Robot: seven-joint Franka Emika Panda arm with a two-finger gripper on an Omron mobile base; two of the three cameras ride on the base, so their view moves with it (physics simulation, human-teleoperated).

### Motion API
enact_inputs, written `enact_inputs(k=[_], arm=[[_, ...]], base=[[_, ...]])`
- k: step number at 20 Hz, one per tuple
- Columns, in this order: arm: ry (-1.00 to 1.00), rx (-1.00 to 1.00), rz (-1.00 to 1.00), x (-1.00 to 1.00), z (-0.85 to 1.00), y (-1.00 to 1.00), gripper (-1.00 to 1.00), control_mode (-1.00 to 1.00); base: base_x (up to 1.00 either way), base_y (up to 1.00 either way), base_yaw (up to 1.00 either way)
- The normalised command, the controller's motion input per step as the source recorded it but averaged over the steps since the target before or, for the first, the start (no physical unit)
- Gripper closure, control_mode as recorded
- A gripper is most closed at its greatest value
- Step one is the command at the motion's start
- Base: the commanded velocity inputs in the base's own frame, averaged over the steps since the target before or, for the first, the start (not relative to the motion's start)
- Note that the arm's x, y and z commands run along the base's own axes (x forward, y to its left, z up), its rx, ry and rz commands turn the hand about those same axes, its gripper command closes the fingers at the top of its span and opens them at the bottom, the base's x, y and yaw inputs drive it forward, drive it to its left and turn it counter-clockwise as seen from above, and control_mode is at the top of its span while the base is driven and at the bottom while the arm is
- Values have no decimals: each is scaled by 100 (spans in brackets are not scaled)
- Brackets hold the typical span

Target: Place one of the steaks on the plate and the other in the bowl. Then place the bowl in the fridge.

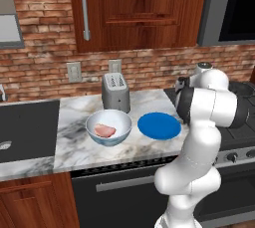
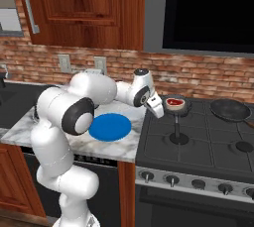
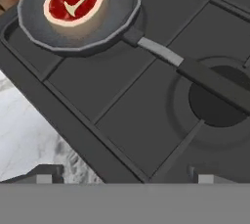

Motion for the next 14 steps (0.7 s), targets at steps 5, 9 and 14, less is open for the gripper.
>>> enact_inputs(k=[5,9,14], arm=[[0,25,0,40,34,-84,-100,-100],[0,0,3,26,0,-40,-100,-100],[0,0,6,34,-2,-5,-100,-100]], base=[[0,0,0],[0,0,0],[0,0,0]])
